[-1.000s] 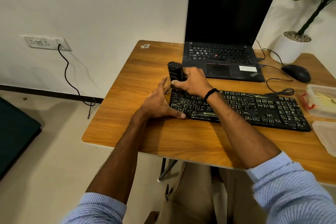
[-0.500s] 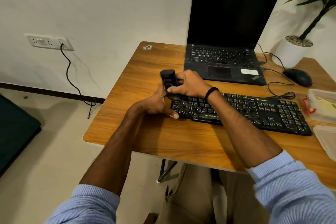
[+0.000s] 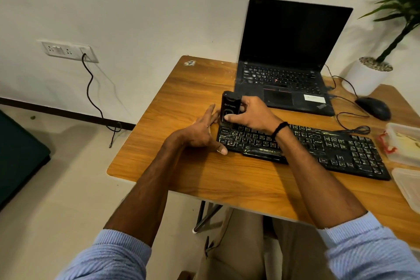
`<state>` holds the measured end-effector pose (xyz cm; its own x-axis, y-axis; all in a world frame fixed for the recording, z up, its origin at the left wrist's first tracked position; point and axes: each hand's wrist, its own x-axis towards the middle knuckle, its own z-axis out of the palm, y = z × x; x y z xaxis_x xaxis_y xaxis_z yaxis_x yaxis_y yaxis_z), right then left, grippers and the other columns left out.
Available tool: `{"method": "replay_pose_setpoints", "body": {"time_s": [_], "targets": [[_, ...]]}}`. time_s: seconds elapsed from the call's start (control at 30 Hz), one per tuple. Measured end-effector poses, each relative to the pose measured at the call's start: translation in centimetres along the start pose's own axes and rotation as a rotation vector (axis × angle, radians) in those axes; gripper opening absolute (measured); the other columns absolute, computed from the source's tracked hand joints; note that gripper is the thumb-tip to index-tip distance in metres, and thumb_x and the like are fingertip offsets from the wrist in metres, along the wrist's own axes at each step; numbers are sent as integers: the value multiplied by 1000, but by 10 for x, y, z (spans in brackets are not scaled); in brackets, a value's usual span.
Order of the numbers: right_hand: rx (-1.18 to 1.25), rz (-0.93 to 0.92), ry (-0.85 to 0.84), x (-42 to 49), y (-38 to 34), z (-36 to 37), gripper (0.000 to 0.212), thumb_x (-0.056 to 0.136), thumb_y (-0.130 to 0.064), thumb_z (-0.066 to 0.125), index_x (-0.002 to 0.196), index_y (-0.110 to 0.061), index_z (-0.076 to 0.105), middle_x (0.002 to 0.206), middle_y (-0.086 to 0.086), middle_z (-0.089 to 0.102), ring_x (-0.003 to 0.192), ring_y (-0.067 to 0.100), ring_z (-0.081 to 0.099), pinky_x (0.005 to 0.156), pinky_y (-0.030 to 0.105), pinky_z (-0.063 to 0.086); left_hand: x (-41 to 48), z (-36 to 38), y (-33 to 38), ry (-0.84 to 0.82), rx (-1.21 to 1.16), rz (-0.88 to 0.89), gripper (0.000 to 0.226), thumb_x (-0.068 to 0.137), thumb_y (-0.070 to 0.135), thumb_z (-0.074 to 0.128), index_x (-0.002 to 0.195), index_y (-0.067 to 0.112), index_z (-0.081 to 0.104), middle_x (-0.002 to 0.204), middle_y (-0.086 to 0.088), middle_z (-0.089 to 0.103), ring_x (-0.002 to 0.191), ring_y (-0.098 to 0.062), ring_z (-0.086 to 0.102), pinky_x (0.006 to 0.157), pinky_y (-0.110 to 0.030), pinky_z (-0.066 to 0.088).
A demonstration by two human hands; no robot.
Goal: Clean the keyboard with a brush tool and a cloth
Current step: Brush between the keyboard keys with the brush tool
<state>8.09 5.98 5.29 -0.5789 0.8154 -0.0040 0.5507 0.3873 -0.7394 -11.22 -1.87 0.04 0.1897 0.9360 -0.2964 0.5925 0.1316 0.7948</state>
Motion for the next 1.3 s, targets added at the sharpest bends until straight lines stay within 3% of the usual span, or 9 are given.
{"method": "replay_pose_setpoints", "body": {"time_s": [0.1,0.2,0.37,0.6,0.83,0.97,1.1,1.23,1.3], "targets": [[-78,-34,3,-11,-1,-12,50,79,-27,81,122,-21,57,106,-5,68,94,12,67,71,18,54,2,-1,-2,-3,73,17,175,36,71,95,153,40,-31,172,14,3,159,-24,-3,127,-59,7],[-70,-57,35,-18,0,-13,55,77,-27,81,125,-23,55,108,-6,66,96,13,64,78,24,56,4,0,-4,21,122,7,173,35,72,95,154,43,-27,173,11,5,158,-27,2,127,-59,10],[3,-154,-34,-12,-14,27,60,74,-25,82,127,-20,56,113,-7,64,104,11,61,81,14,47,8,4,-7,133,149,78,153,38,61,101,159,34,11,146,6,46,136,-20,43,117,-48,40],[-105,-64,-108,-25,-4,-21,54,73,-28,85,121,-28,61,106,-17,65,99,5,62,75,10,44,8,3,-10,72,159,9,174,31,77,93,156,42,-24,171,4,18,156,-26,12,126,-57,15],[-68,-115,-44,-15,-14,21,32,75,-31,82,100,-19,66,93,-3,70,87,18,67,75,36,59,6,5,-4,140,148,49,149,41,58,101,158,33,13,146,6,47,136,-20,43,117,-47,39],[-106,-102,185,-17,-12,9,39,78,-29,81,112,-20,66,94,-10,66,87,10,64,73,19,53,4,3,-4,98,152,23,169,38,71,95,159,41,-19,169,1,24,155,-28,16,125,-56,19],[-94,-101,-74,-17,-18,15,26,76,-27,82,94,-19,65,84,-5,69,77,15,67,63,23,54,4,4,-4,133,135,35,153,45,56,102,160,33,3,152,4,42,146,-27,35,119,-45,34],[-167,-73,159,-4,-23,13,29,77,-28,80,101,-18,67,85,-8,66,78,11,62,66,17,52,4,4,-4,123,127,43,165,39,66,99,161,38,-8,165,1,32,151,-25,27,123,-50,27],[-172,-60,63,-2,-28,12,25,76,-28,81,93,-21,64,80,-12,65,72,6,61,57,9,47,4,5,-5,132,109,28,158,37,68,98,160,38,3,159,2,39,145,-23,36,121,-50,34]]}}
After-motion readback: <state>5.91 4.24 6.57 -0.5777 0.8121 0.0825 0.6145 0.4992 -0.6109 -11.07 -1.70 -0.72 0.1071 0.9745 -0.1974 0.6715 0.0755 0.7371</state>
